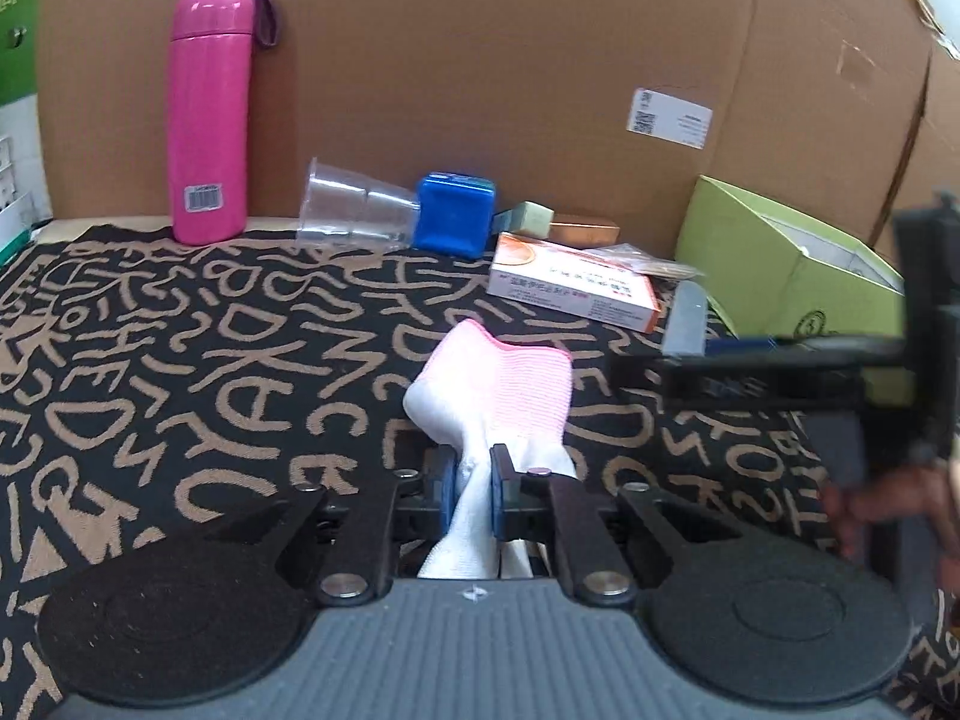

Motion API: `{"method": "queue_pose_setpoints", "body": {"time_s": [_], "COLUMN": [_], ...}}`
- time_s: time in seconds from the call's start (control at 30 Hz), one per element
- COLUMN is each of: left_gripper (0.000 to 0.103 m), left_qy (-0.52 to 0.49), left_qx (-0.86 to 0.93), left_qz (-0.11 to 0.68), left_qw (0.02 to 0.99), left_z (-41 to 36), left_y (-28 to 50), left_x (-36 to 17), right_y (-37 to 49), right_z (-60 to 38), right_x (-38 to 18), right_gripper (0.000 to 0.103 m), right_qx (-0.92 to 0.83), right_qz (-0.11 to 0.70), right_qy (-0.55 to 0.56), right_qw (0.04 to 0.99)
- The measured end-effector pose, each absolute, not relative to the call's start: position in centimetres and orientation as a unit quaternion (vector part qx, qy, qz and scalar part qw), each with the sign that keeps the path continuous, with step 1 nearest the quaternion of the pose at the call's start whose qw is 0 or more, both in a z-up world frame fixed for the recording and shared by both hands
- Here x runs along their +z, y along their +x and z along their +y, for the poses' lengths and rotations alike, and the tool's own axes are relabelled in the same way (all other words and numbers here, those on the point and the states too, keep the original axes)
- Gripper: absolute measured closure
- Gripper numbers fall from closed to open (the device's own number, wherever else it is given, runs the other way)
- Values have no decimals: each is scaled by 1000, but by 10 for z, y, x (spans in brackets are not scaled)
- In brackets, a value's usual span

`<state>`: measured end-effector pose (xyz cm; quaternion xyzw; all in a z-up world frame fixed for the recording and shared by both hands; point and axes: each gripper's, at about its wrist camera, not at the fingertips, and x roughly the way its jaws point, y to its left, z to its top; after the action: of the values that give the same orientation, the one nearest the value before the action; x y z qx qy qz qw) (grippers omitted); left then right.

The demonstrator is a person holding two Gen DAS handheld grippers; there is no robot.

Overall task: Organize objects
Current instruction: 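Grasp the white glove with left tool while right tool grasps clear plastic tube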

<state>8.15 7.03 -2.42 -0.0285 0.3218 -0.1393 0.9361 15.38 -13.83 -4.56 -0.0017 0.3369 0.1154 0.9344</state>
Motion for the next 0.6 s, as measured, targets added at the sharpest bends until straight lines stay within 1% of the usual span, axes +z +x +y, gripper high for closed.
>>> {"method": "queue_pose_setpoints", "body": {"time_s": [0.03, 0.07, 0.1, 0.13, 0.17, 0.23, 0.27, 0.3, 0.37, 0.4, 0.43, 0.53, 0.6], "left_gripper": [85, 76, 72, 66, 61, 62, 63, 66, 78, 81, 87, 91, 91], "left_qy": [-30, -32, -36, -38, -40, -38, -34, -30, -22, -21, -24, -54, -49], "left_qx": [-142, -147, -151, -155, -158, -164, -170, -174, -176, -179, -186, -230, -251], "left_qz": [322, 322, 321, 322, 324, 325, 327, 327, 326, 325, 326, 341, 343], "left_qw": [935, 935, 934, 933, 932, 931, 929, 928, 928, 928, 927, 910, 904], "left_z": [69, 69, 68, 67, 65, 61, 58, 56, 50, 48, 46, 39, 28], "left_y": [82, 83, 85, 86, 89, 90, 91, 91, 90, 88, 87, 84, 79], "left_x": [-24, -24, -25, -25, -26, -27, -28, -28, -28, -28, -27, -25, -25], "right_y": [156, 156, 154, 151, 147, 137, 128, 119, 99, 87, 77, 44, 25], "right_z": [-137, -138, -141, -146, -153, -166, -172, -177, -187, -192, -197, -209, -215], "right_x": [-46, -46, -46, -46, -45, -42, -42, -41, -40, -39, -39, -36, -34], "right_gripper": [15, 25, 34, 54, 67, 74, 75, 76, 77, 77, 77, 78, 78], "right_qx": [105, 98, 94, 92, 87, 95, 100, 102, 106, 109, 110, 115, 113], "right_qz": [338, 335, 331, 327, 326, 320, 318, 318, 319, 323, 327, 339, 346], "right_qy": [-10, -14, -17, -17, -11, -1, -5, -12, -24, -29, -36, -47, -46], "right_qw": [935, 937, 939, 940, 941, 943, 943, 943, 941, 940, 938, 932, 930]}}
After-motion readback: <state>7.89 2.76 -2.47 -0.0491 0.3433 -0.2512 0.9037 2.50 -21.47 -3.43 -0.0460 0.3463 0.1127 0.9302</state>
